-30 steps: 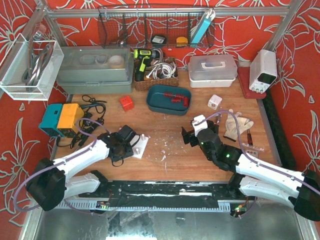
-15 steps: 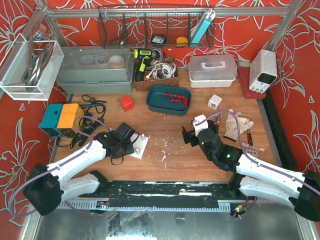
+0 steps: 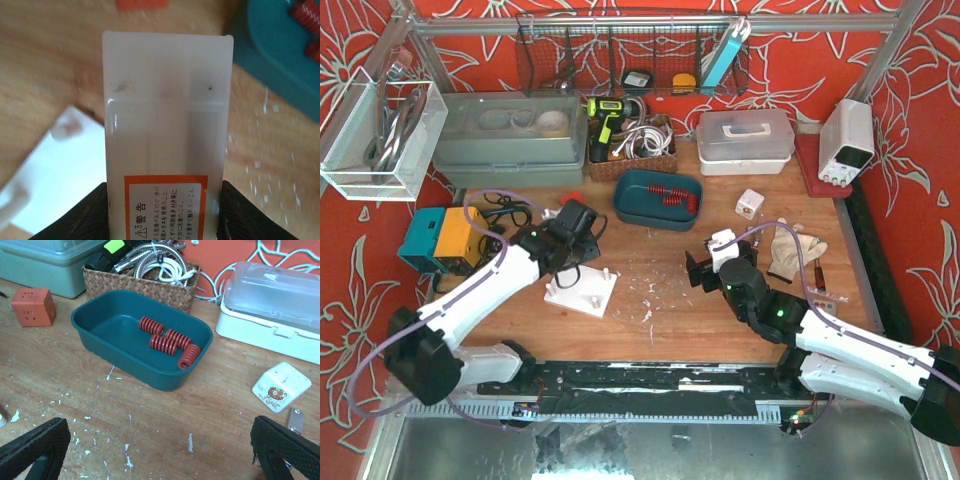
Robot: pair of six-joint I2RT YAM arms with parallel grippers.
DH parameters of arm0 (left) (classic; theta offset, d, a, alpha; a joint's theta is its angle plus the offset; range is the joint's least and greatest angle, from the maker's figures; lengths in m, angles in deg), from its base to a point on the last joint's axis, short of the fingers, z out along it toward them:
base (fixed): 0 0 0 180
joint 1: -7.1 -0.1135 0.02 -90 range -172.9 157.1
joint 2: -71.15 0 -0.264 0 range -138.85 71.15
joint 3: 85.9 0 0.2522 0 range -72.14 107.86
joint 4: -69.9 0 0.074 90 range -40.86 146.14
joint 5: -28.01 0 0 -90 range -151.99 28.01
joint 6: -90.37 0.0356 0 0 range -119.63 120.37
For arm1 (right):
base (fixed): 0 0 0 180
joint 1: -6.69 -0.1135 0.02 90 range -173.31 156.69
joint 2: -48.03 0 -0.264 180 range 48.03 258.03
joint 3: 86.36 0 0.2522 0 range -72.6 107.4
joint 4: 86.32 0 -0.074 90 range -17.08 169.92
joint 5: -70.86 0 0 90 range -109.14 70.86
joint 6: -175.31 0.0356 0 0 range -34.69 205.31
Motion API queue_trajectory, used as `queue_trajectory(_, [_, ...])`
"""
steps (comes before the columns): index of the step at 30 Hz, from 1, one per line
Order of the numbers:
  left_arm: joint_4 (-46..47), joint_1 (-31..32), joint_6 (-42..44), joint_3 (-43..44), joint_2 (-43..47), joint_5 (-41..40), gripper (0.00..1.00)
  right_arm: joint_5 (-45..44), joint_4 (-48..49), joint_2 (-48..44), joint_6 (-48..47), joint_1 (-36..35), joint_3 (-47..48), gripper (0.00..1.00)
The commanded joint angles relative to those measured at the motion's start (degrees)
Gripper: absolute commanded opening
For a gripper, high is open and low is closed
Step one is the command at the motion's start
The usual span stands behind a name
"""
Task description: Install the large spring
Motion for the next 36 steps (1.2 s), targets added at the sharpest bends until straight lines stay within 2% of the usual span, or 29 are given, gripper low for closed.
queue_trajectory(1, [0.24, -6.32, 3.10, 5.37, -5.18, -7.26, 0.37, -1.27, -1.44, -1.72, 0.69, -0.14, 0.77, 0.99])
queue_trajectory(8, [6.08, -17.06, 5.65, 9.36, -14.72, -8.44, 0.36, -0.43, -1.56, -2.94, 1.12, -0.14, 0.67, 0.99])
queue_trajectory(16, [9.52, -22.58, 4.79, 11.35, -26.58, -10.26, 0.36, -0.16, -1.78, -2.96, 1.45, -0.14, 0.78, 0.99])
queue_trajectory(23, [8.11, -24.34, 3.11, 12.59, -32.41, -13.42, 0.41, -0.23, -1.80, -2.55, 1.55, -0.18, 0.92, 0.99])
queue_trajectory(26, [7.69, -24.82, 2.59, 12.71, -33.38, -13.67, 0.49, -0.25, -1.90, -2.13, 1.57, -0.18, 1.04, 0.99])
queue_trajectory(33, [3.44, -25.03, 1.87, 14.64, -33.52, -14.29, 0.81, -0.42, -1.91, -1.39, 1.57, -0.17, 1.20, 0.99])
queue_trajectory(36, [1.18, -25.04, 2.37, 15.94, -32.18, -14.13, 0.86, -0.59, -1.96, -1.25, 1.49, -0.16, 1.22, 0.99])
